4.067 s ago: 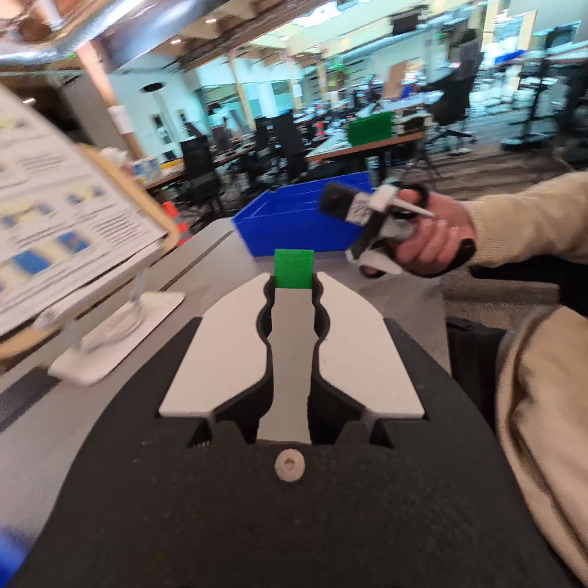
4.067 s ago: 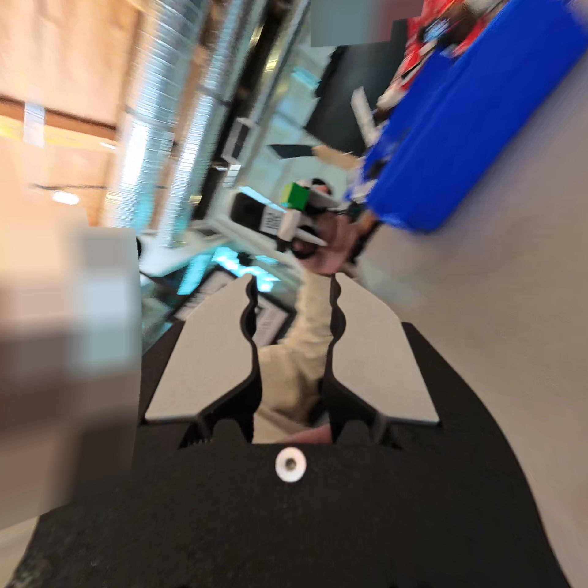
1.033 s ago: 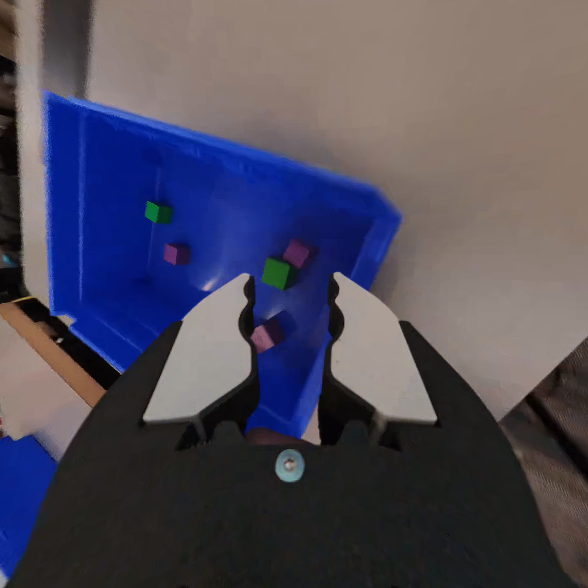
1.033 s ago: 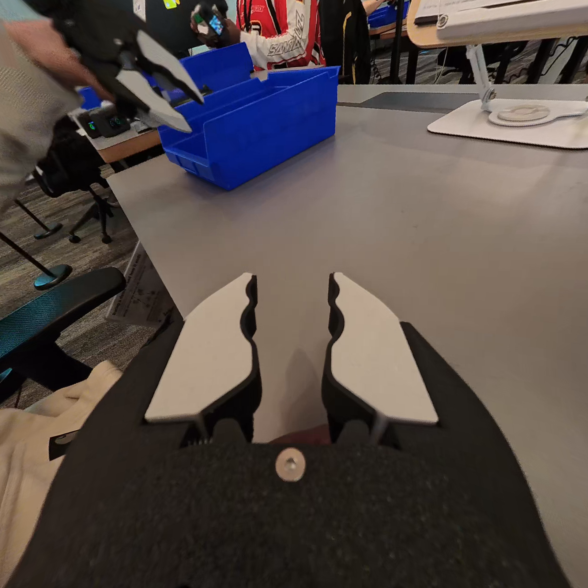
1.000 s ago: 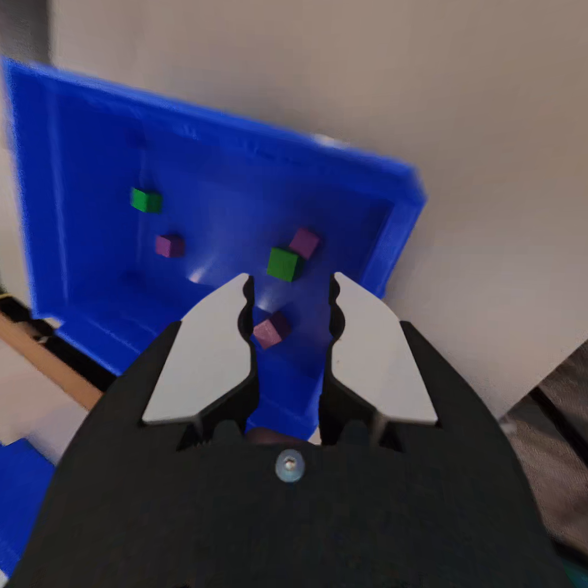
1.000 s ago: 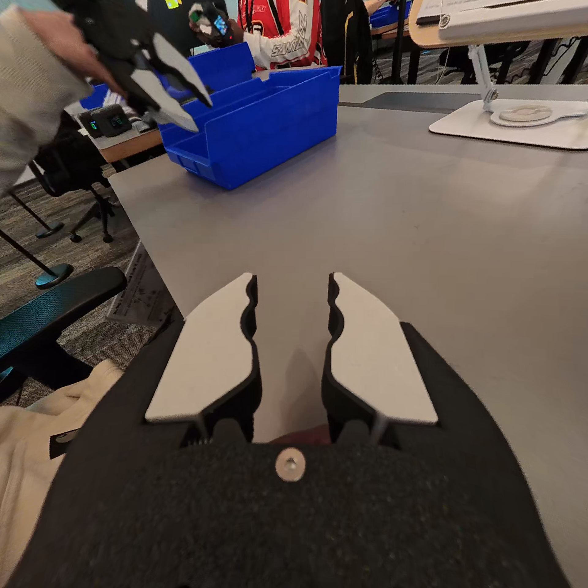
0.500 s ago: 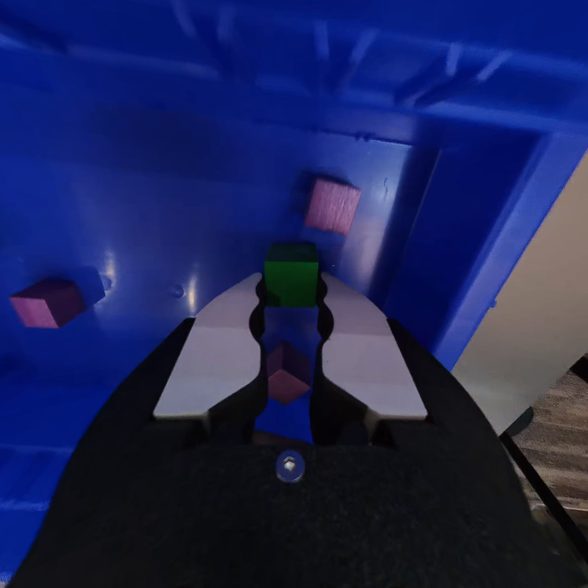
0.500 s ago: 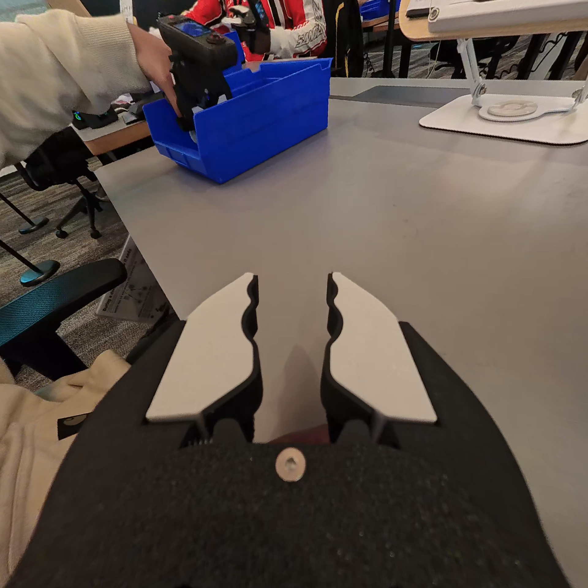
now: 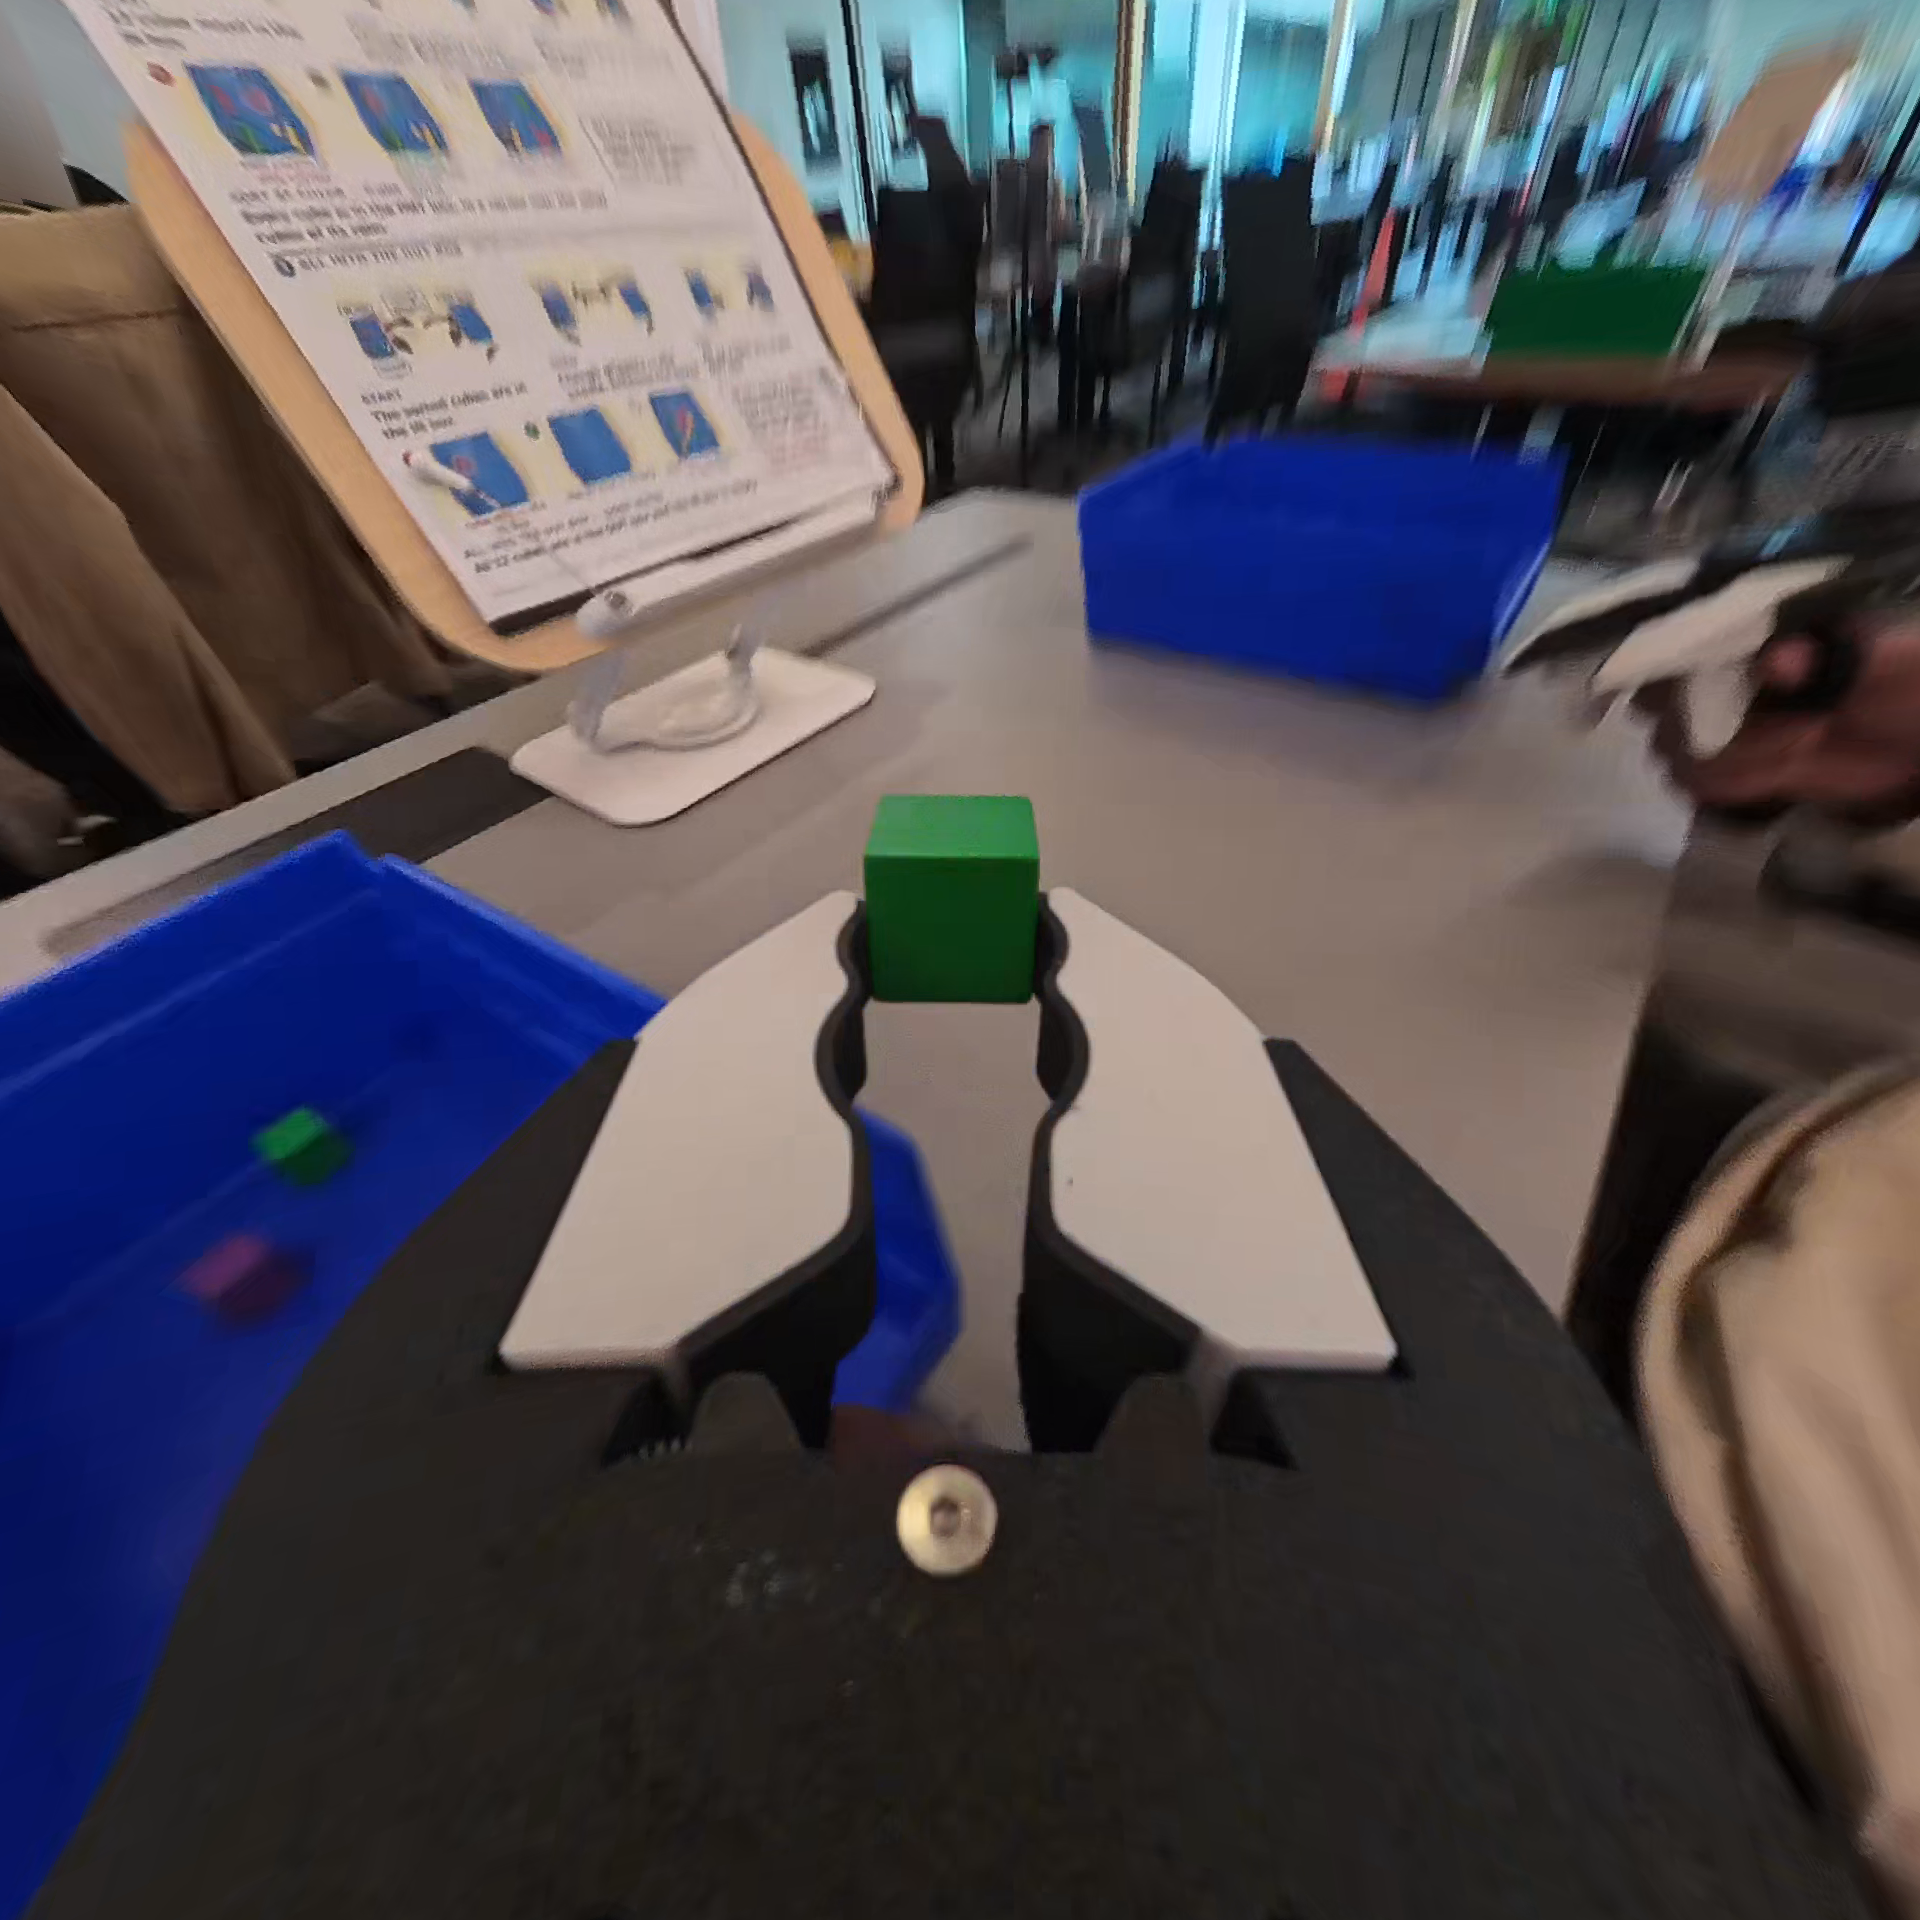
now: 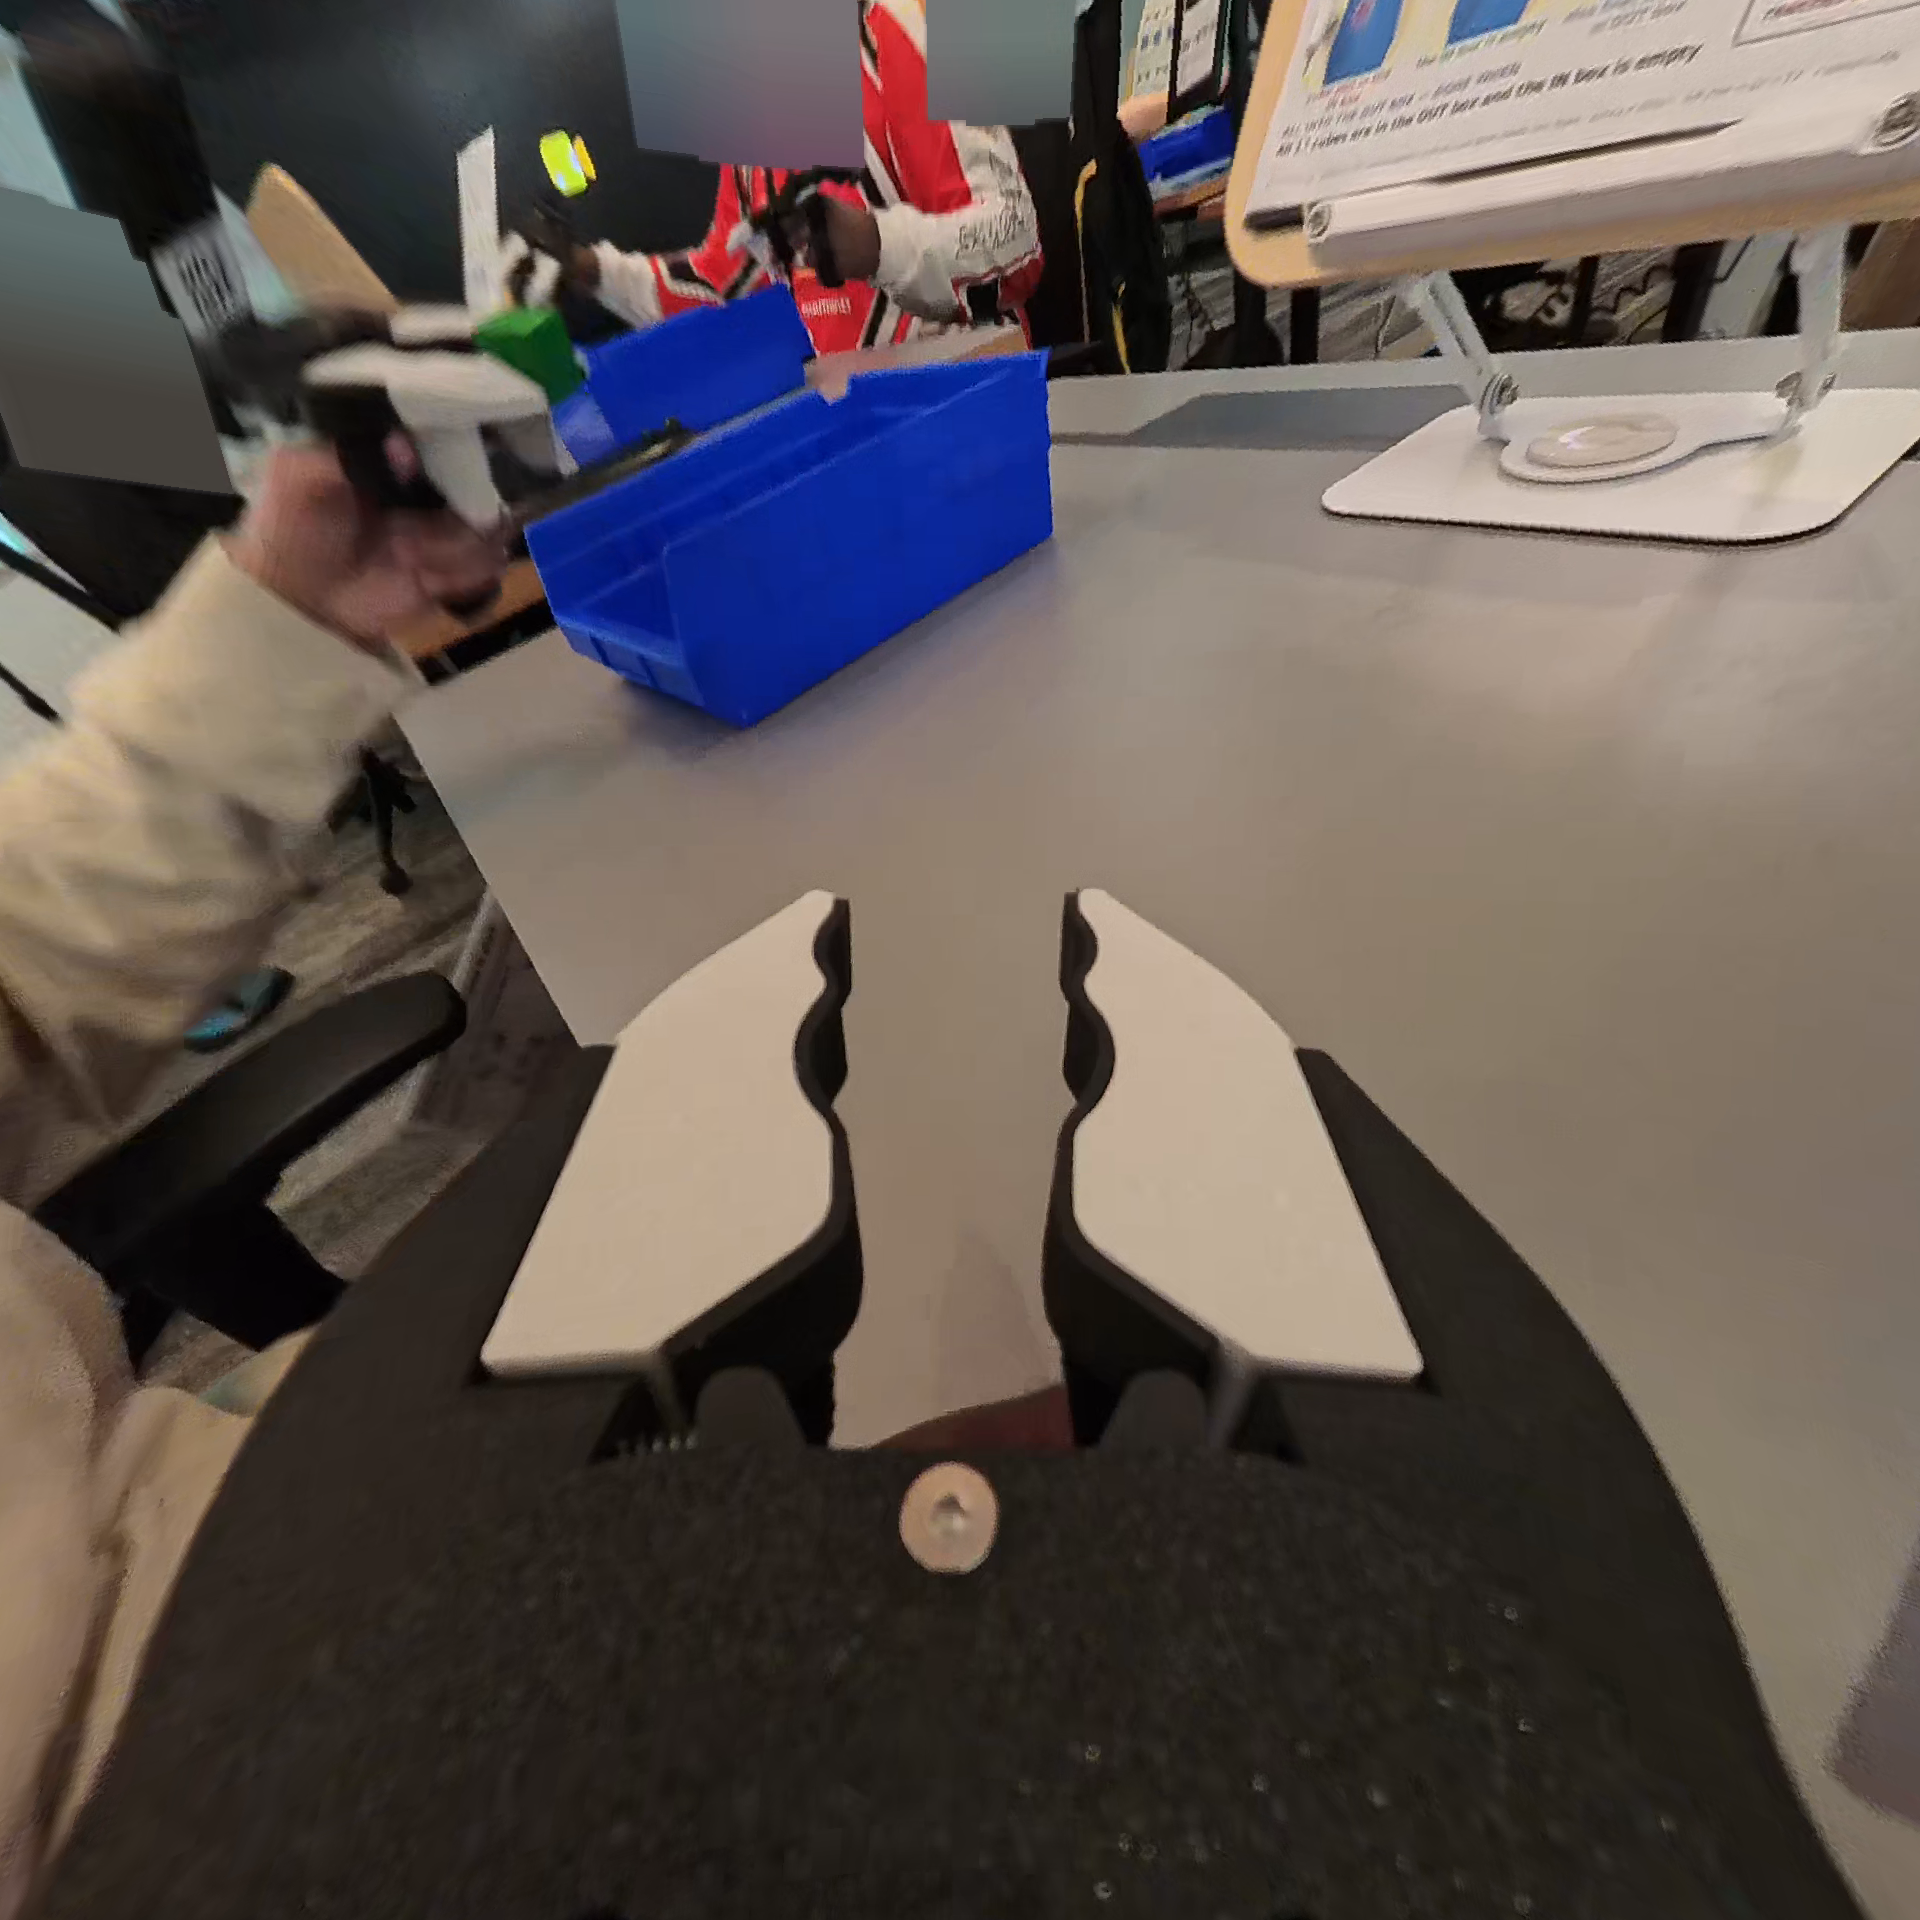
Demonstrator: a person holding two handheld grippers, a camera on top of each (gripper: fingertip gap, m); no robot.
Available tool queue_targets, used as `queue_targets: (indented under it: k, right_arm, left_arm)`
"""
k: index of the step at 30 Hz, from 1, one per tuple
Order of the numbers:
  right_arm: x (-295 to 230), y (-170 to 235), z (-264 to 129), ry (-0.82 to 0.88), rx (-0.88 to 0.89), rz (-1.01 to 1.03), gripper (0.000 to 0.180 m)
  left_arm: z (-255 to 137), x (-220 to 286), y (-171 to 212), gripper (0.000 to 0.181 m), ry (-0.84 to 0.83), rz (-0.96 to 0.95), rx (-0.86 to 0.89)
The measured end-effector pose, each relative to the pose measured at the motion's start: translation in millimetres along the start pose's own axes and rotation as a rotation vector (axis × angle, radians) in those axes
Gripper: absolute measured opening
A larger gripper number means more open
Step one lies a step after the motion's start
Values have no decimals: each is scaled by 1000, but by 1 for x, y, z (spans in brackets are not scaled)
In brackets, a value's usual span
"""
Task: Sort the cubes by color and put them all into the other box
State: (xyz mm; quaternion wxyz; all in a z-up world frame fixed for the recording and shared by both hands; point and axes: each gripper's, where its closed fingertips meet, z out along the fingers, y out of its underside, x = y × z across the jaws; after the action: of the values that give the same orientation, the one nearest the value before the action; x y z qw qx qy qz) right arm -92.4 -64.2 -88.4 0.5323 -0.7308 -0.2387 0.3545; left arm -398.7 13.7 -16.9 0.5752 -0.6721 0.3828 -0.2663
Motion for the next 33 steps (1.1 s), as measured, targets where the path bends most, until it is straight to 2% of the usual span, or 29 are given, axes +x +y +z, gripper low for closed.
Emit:
queue_targets:
  k: [3, 5, 9, 12, 19, 22, 25, 26, 28, 32, 33]
  right_arm:
    - [1, -11, -7, -60, 55, 117, 39]
    - [6, -12, -9, -81, 73, 183, 39]
    - [15, -10, -10, -84, 84, 224, 39]
    - [15, -9, -4, -102, 76, 253, 39]
    - [-59, -49, 59, -693, -43, 738, 45]
    - [-77, -65, 79, -854, -86, 894, 49]
    - [-75, -68, 90, -853, -106, 903, 46]
    - [-75, -64, 91, -845, -127, 877, 33]
    - [-67, -60, 91, -810, -122, 867, 29]
    - [-51, -54, 82, -739, -72, 807, 29]
    - [-49, -50, 78, -712, -77, 763, 29]
  left_arm:
    - [4, 27, 4, 29, 54, -145, 132]
    - [7, 38, 10, 28, 70, -150, 162]
    - [14, 51, 20, 29, 110, -175, 144]
    - [24, 62, 24, 29, 130, -92, 117]
    - [101, 134, -4, 29, 398, 257, 40]
    - [131, 155, -18, 29, 474, 340, 43]
    - [153, 162, -21, 28, 479, 367, 40]
    - [159, 163, -19, 28, 470, 370, 36]
    - [165, 163, -14, 29, 440, 370, 30]
    - [152, 167, -3, 50, 394, 317, 8]
    - [143, 167, -4, 50, 380, 273, 16]
